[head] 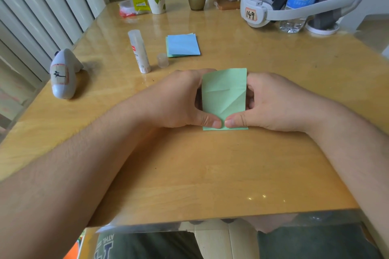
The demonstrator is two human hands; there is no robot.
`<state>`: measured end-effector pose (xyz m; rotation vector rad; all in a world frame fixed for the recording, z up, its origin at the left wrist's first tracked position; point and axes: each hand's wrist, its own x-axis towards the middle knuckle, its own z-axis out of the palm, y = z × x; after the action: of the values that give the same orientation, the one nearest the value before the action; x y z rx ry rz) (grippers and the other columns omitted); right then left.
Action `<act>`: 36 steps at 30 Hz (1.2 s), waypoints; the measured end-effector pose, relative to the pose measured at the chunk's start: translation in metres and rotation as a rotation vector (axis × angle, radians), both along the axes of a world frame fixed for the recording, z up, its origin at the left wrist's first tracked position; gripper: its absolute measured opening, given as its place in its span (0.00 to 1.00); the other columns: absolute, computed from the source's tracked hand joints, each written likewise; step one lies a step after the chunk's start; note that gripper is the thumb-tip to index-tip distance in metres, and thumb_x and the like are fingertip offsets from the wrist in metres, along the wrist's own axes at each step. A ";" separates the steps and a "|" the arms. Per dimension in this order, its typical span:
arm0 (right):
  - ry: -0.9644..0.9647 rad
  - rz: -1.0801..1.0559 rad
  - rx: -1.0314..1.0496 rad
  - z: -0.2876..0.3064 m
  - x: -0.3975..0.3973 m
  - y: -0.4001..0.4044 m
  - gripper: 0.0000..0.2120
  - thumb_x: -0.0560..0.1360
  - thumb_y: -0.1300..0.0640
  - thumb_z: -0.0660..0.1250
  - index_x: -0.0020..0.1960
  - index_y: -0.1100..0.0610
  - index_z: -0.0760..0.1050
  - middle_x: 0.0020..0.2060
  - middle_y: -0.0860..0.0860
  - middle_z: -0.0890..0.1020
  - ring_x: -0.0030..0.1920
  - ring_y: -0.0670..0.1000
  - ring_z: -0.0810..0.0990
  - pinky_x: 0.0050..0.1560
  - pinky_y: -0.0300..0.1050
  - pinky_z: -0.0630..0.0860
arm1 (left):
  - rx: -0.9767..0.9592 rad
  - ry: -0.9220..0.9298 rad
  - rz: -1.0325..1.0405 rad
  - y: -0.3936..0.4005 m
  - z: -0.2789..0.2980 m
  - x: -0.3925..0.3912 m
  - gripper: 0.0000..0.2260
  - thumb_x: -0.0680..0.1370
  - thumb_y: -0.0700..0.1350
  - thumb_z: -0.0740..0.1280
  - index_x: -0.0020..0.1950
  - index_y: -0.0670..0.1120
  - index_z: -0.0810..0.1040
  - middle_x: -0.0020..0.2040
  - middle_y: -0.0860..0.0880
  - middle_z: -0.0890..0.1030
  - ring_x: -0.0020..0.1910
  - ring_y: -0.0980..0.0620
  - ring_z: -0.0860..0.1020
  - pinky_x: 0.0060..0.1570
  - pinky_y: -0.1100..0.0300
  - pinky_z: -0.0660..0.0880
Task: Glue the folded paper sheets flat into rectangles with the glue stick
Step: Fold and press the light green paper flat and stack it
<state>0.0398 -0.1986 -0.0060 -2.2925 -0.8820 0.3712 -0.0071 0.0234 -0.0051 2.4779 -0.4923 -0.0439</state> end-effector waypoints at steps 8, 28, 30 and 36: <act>-0.010 -0.015 -0.049 0.001 0.001 -0.001 0.35 0.61 0.45 0.86 0.65 0.40 0.77 0.56 0.35 0.84 0.55 0.37 0.82 0.61 0.49 0.80 | 0.012 0.007 0.000 0.002 -0.002 0.001 0.23 0.66 0.54 0.84 0.50 0.64 0.72 0.38 0.74 0.77 0.39 0.68 0.76 0.36 0.74 0.67; -0.017 -0.055 -0.034 -0.007 0.009 -0.002 0.29 0.62 0.48 0.86 0.61 0.44 0.82 0.59 0.34 0.80 0.60 0.39 0.79 0.64 0.42 0.76 | -0.035 0.020 -0.006 0.014 -0.012 0.008 0.23 0.65 0.60 0.84 0.56 0.55 0.83 0.51 0.58 0.81 0.50 0.56 0.79 0.52 0.53 0.78; -0.011 -0.046 -0.044 -0.007 0.010 -0.003 0.28 0.63 0.47 0.86 0.61 0.44 0.83 0.60 0.34 0.79 0.61 0.40 0.79 0.66 0.48 0.77 | -0.015 0.017 0.007 0.017 -0.013 0.009 0.24 0.64 0.62 0.83 0.55 0.54 0.83 0.50 0.57 0.80 0.49 0.54 0.79 0.51 0.50 0.78; -0.065 -0.069 -0.041 -0.006 0.008 0.002 0.27 0.61 0.43 0.85 0.57 0.44 0.81 0.54 0.36 0.79 0.55 0.37 0.78 0.54 0.35 0.75 | -0.049 0.028 0.018 0.012 -0.010 0.011 0.22 0.63 0.59 0.85 0.51 0.56 0.82 0.46 0.59 0.78 0.45 0.57 0.77 0.45 0.60 0.76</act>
<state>0.0475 -0.1970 -0.0118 -2.3780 -0.8324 0.2884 0.0043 0.0356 -0.0154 2.4301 -0.4540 -0.0588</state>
